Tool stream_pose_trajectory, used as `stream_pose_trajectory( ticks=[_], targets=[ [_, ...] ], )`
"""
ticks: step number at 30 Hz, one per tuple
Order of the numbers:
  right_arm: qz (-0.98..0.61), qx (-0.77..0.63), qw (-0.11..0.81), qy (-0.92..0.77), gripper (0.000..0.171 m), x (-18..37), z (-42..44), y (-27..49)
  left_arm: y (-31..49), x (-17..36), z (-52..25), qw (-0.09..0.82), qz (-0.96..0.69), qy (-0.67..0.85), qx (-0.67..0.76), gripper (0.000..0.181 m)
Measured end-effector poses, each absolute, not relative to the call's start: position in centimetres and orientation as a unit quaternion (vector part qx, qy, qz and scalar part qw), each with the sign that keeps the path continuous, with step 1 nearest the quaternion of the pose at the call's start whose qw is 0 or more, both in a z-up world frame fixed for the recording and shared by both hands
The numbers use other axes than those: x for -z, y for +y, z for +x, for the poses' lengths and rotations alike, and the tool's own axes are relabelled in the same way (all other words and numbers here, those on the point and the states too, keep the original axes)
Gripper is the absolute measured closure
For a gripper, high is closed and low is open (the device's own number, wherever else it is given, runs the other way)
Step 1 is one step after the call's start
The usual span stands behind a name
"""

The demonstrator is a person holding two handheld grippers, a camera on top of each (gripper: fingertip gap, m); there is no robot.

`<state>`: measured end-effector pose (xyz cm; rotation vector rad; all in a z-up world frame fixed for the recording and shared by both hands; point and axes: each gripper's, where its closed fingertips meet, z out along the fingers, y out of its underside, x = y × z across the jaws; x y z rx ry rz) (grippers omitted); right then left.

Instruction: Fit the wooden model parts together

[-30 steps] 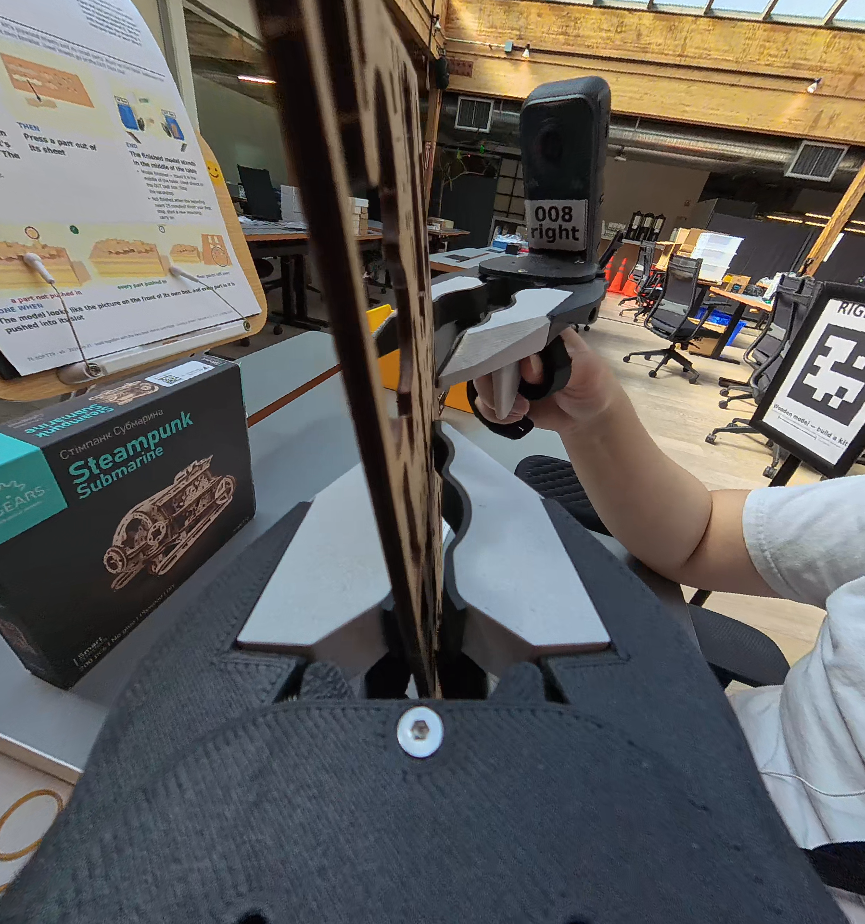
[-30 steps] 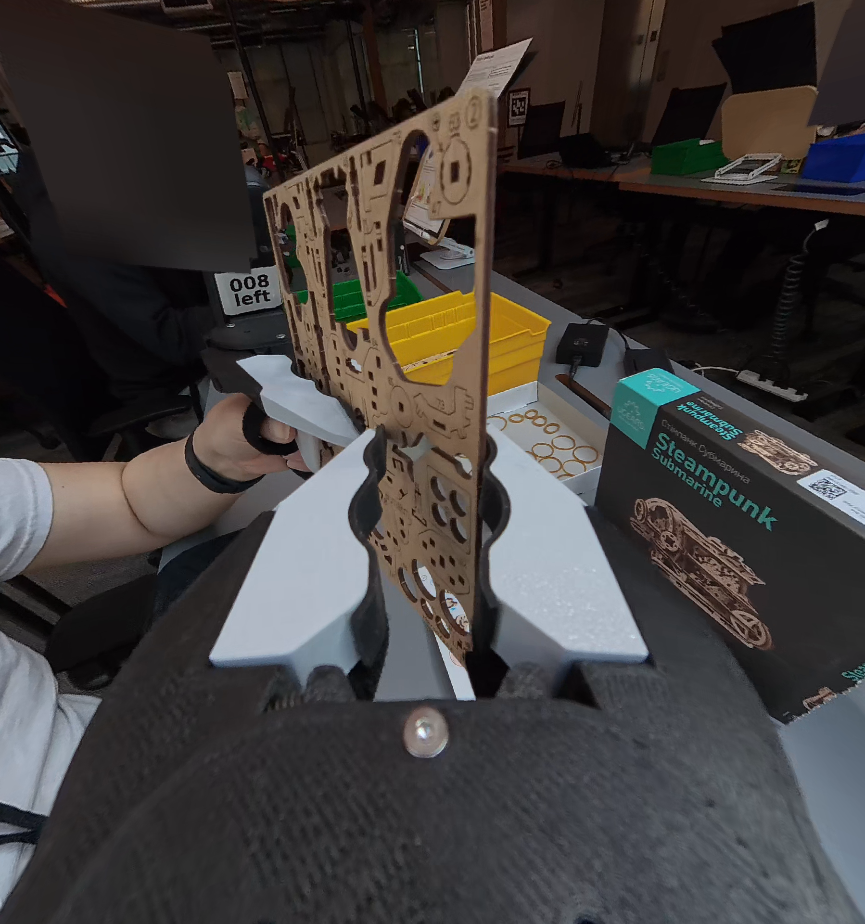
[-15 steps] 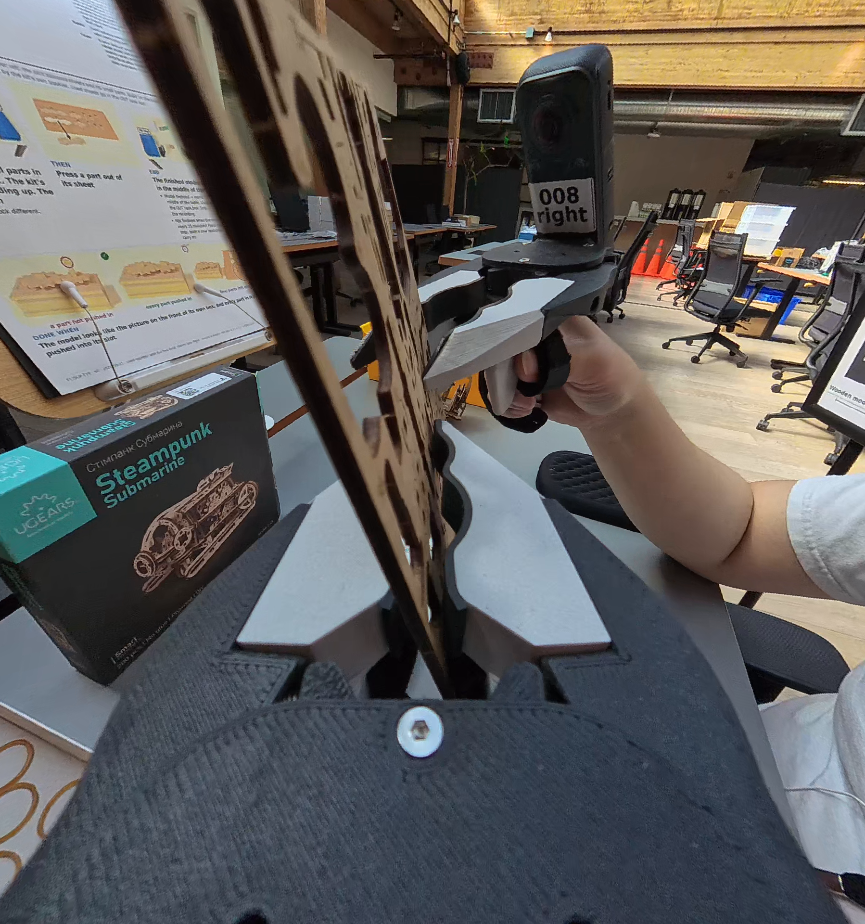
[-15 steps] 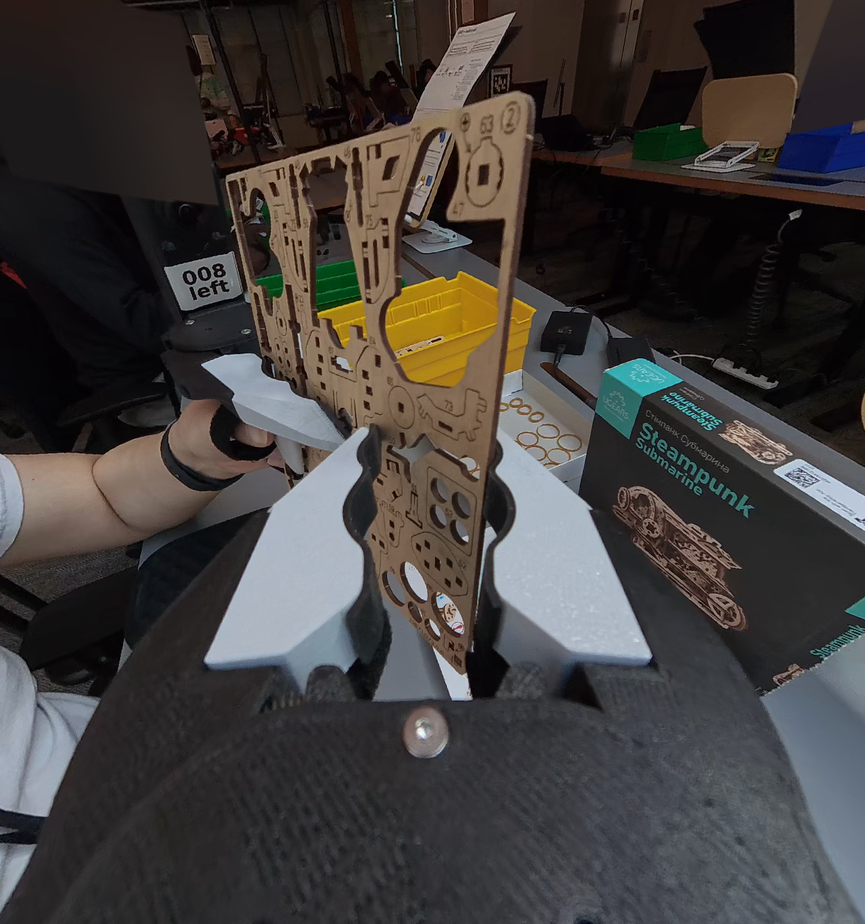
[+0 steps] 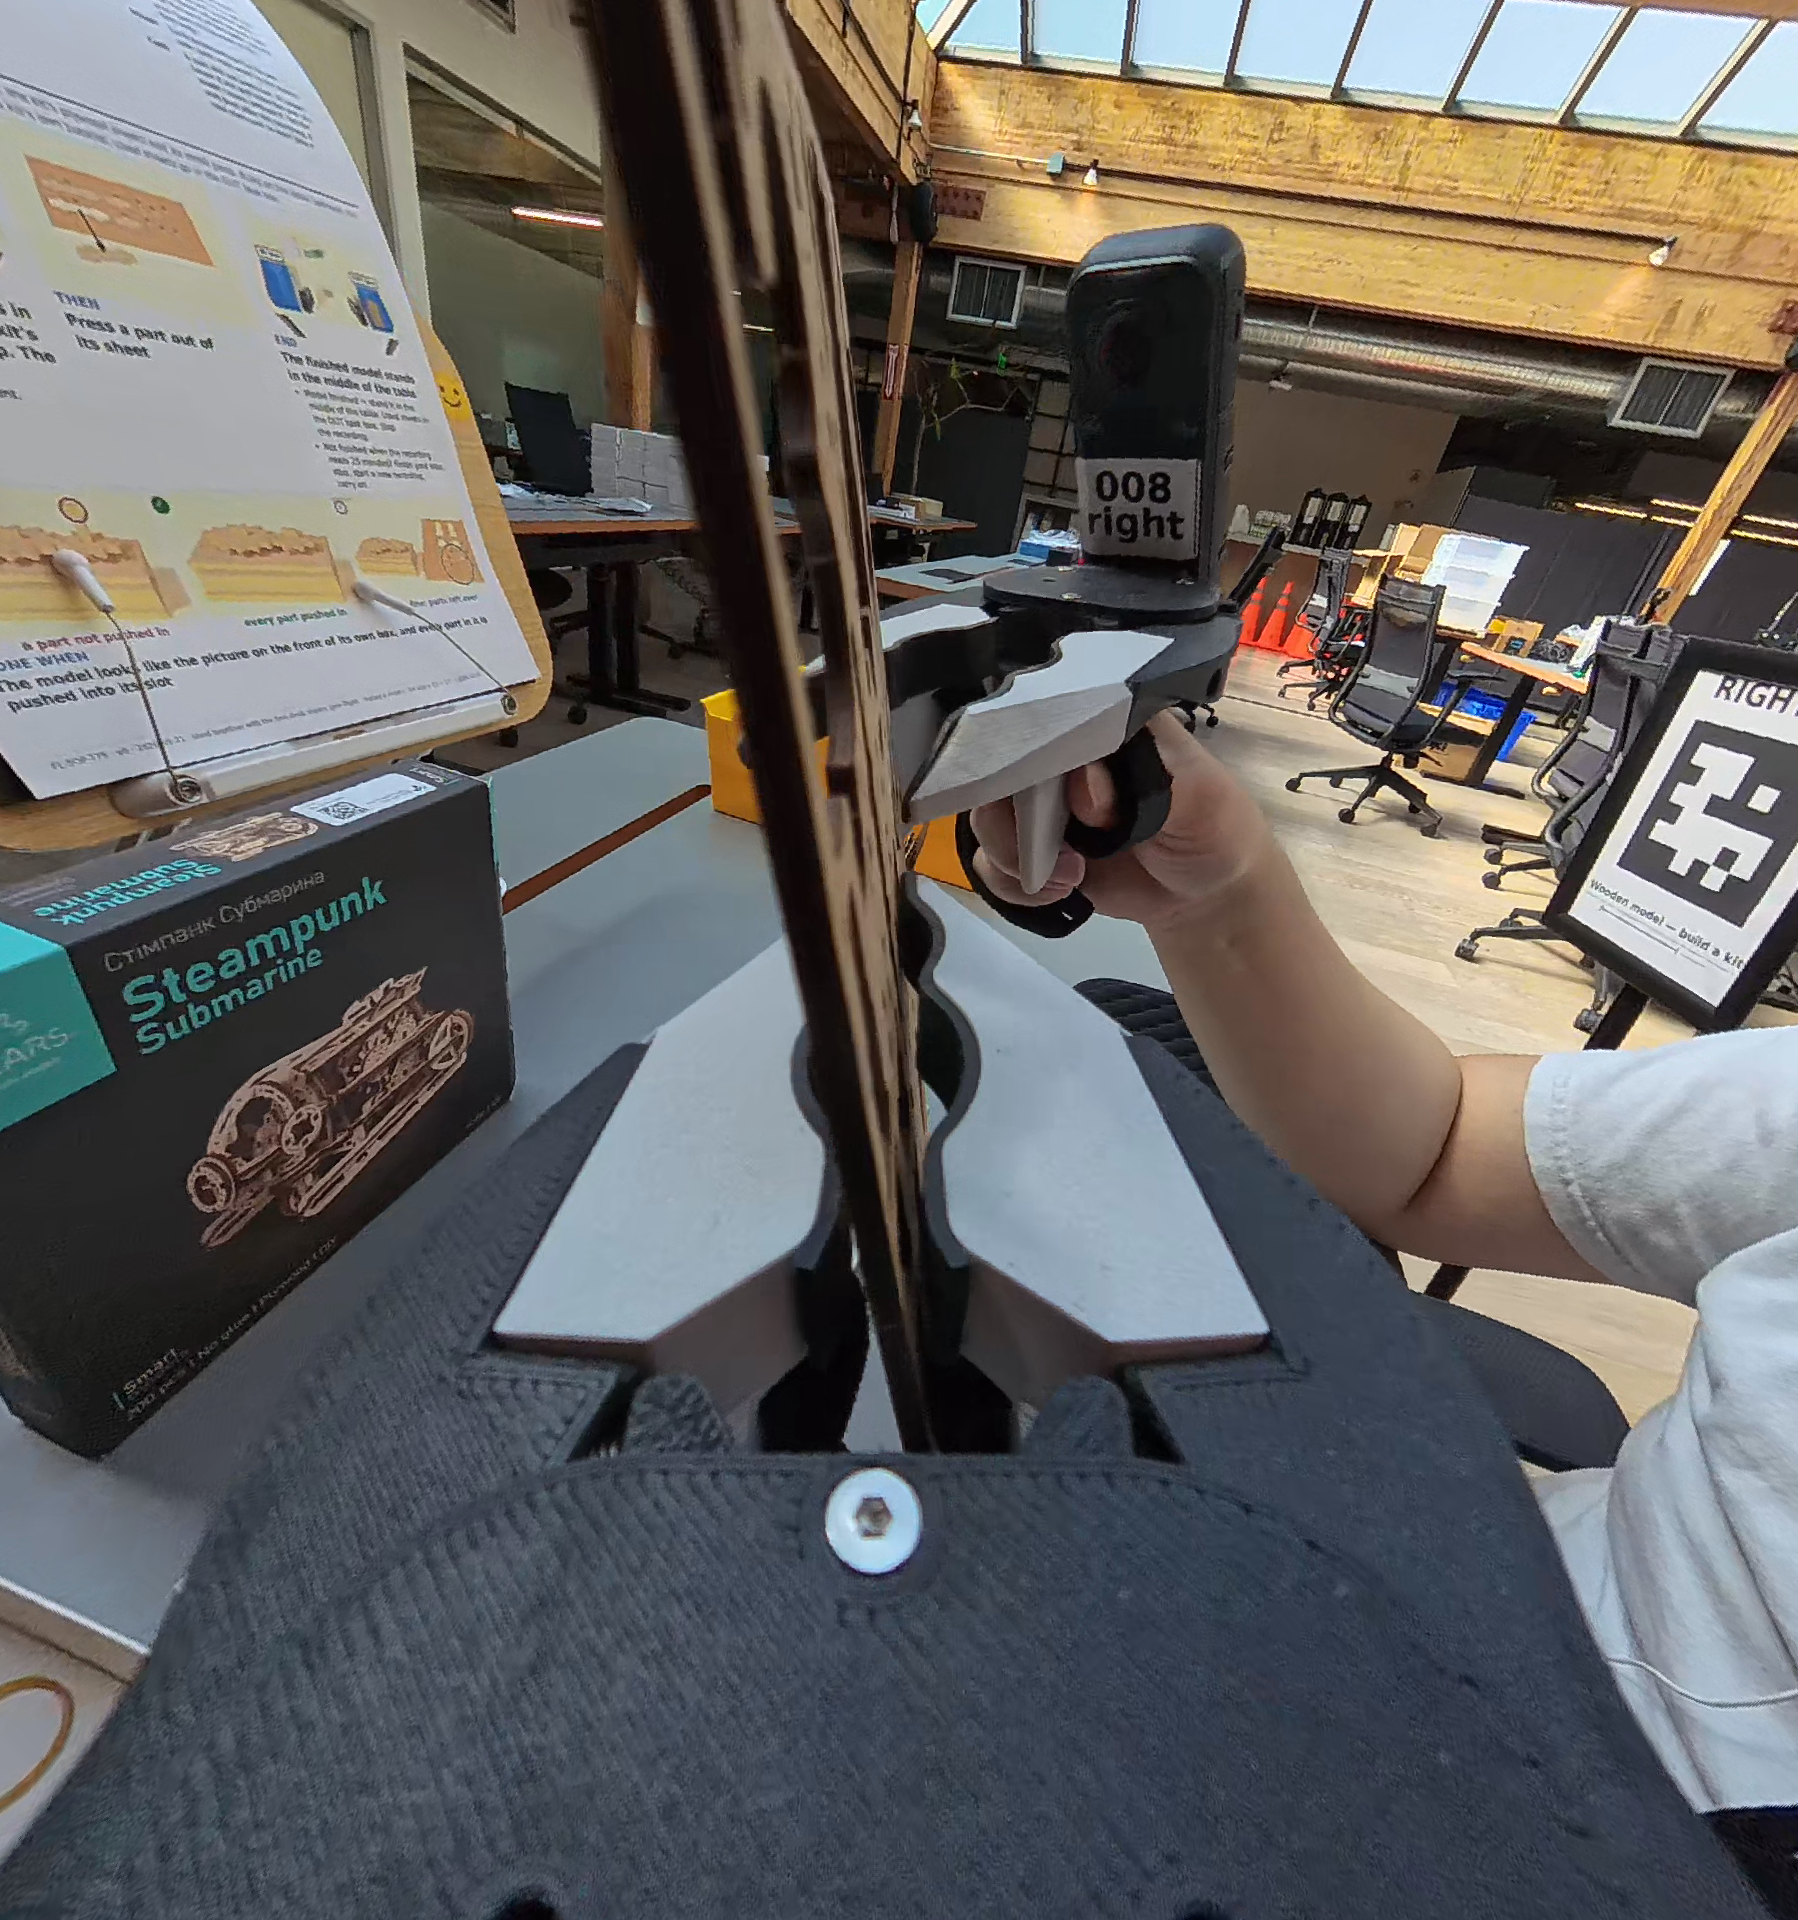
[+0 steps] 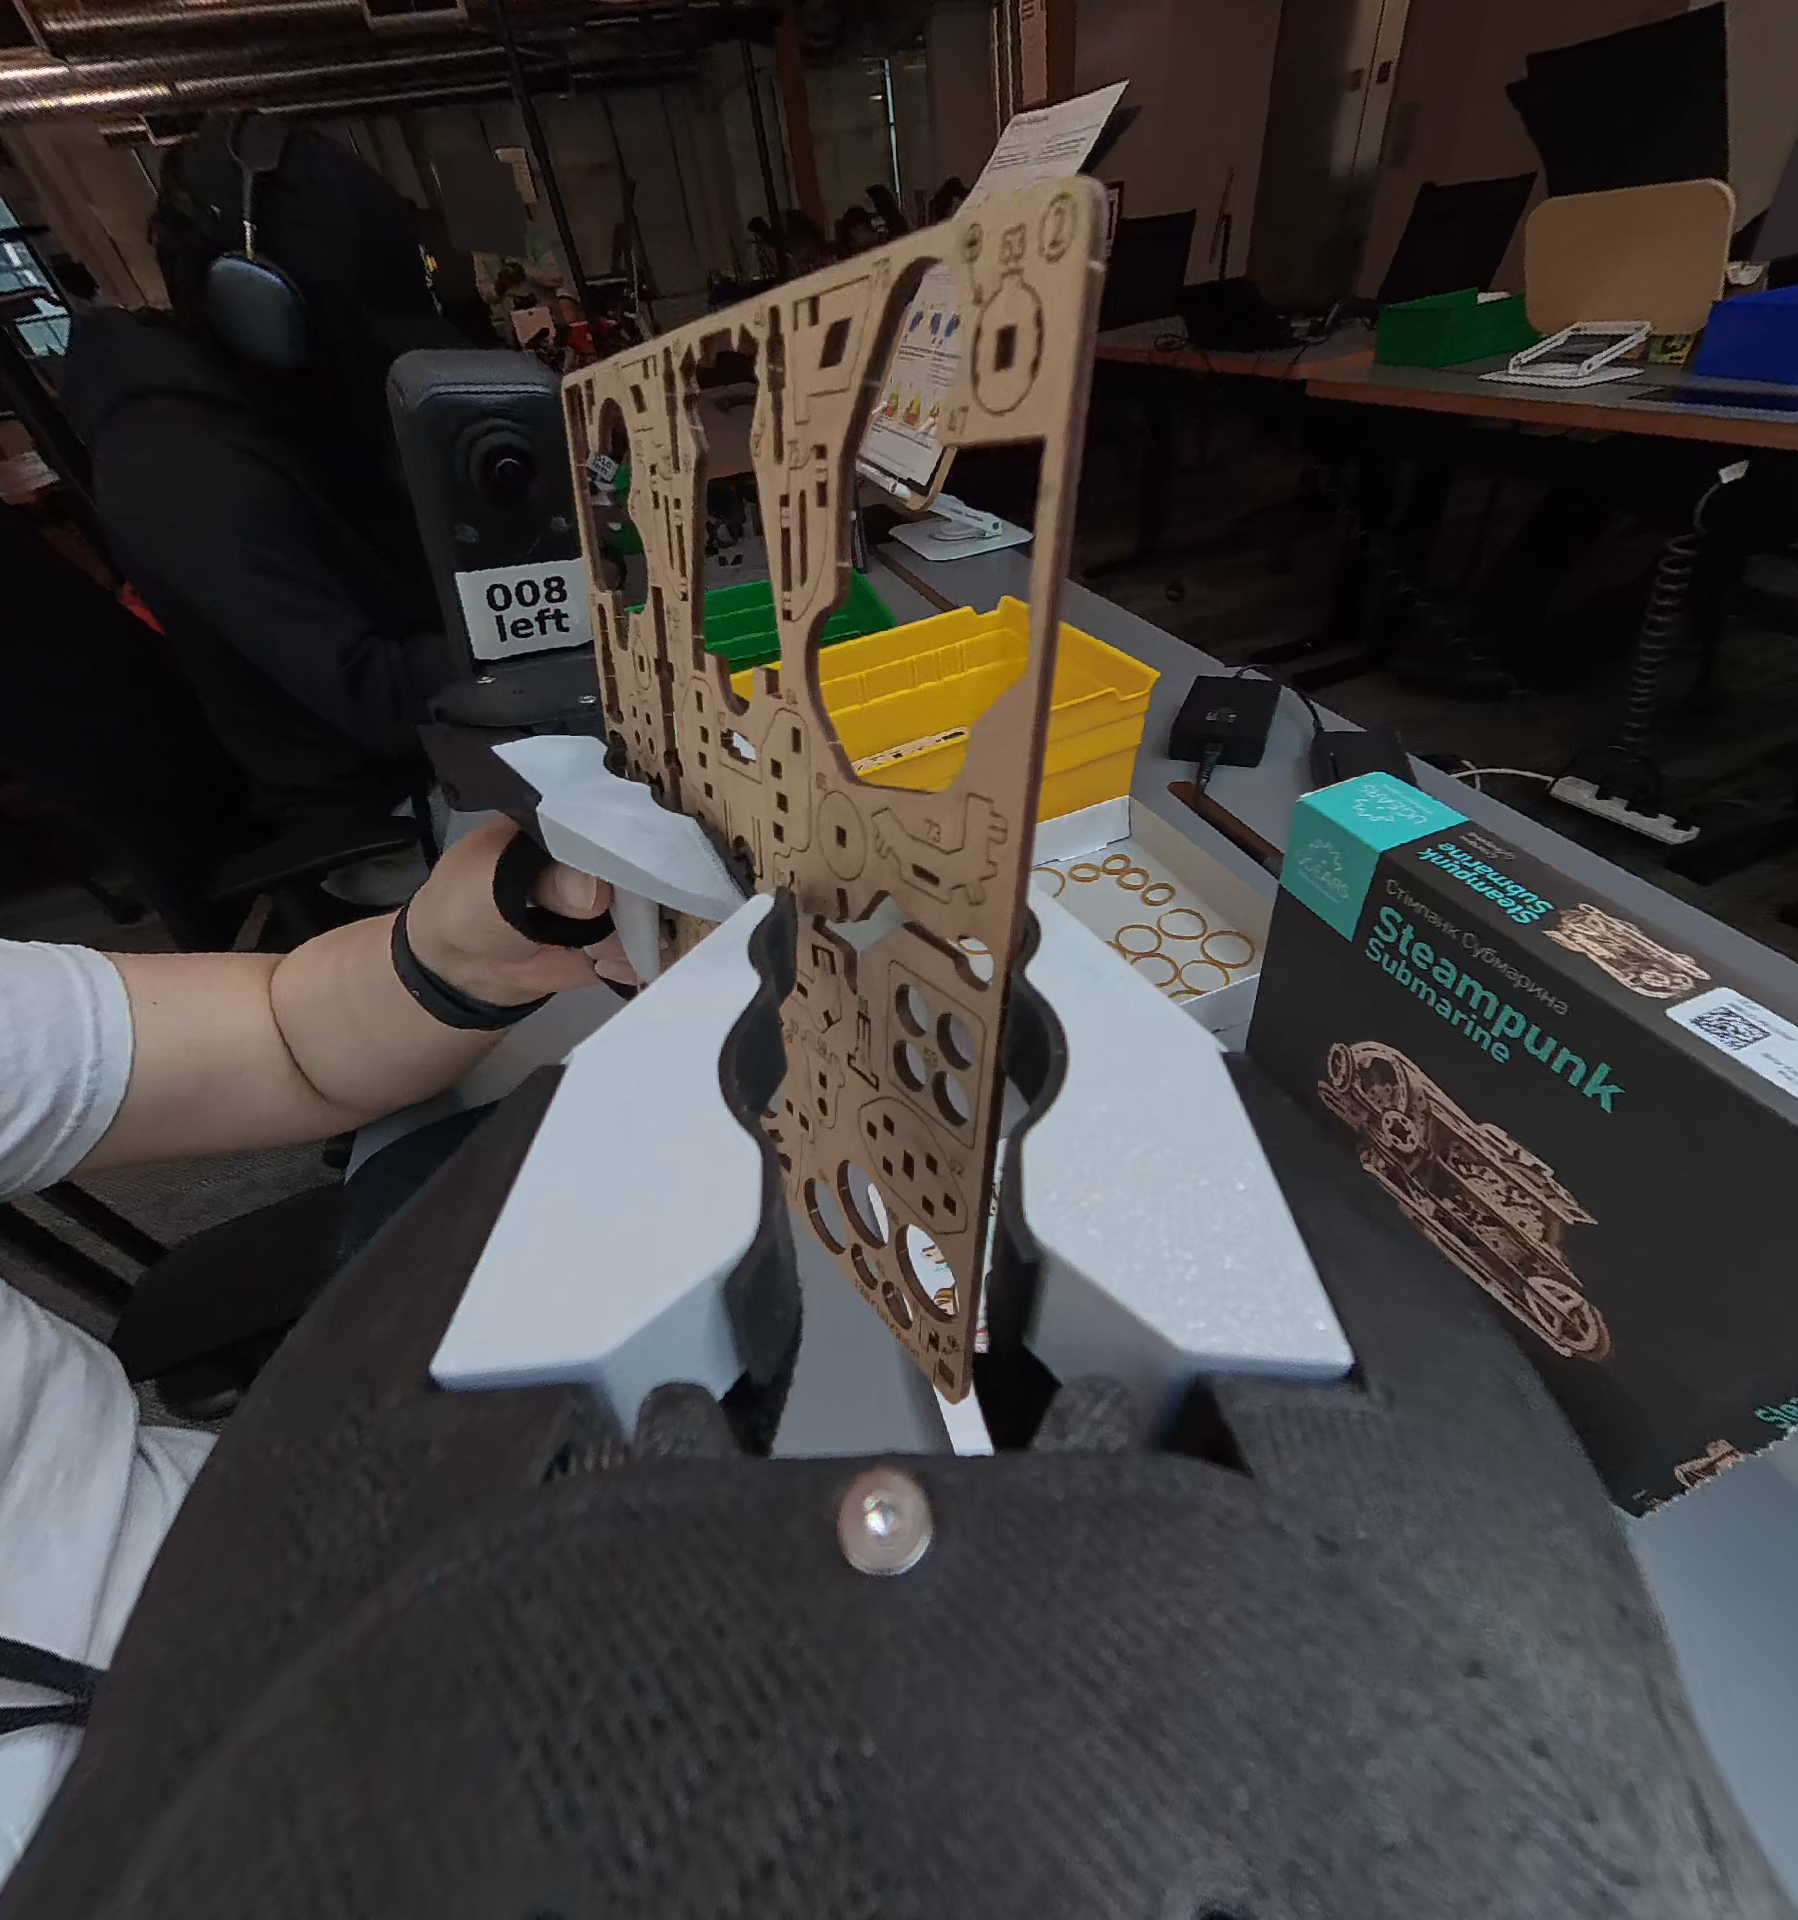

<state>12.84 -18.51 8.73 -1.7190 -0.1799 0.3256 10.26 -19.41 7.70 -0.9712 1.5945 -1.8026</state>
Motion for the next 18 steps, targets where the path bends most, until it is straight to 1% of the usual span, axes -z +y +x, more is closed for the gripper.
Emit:
stream_pose_trajectory(
  ticks=[2,11,15,18],
  targets=[
    [-0.753,-0.132,0.640,-0.075,0.126,-8.75,12.83,-18.36,-19.36,-7.70,10.29,0.280,-0.360,0.593,0.663,0.180],
    [-0.758,-0.104,0.639,-0.076,0.126,-8.54,13.13,-18.24,-19.54,-7.68,10.29,0.299,-0.359,0.593,0.656,0.180],
    [-0.757,-0.116,0.638,-0.083,0.126,-8.56,12.96,-18.37,-19.74,-7.80,10.14,0.321,-0.354,0.599,0.642,0.181],
    [-0.759,-0.114,0.635,-0.085,0.126,-8.46,13.04,-18.37,-19.77,-7.72,10.19,0.317,-0.356,0.596,0.645,0.180]
  ],
)
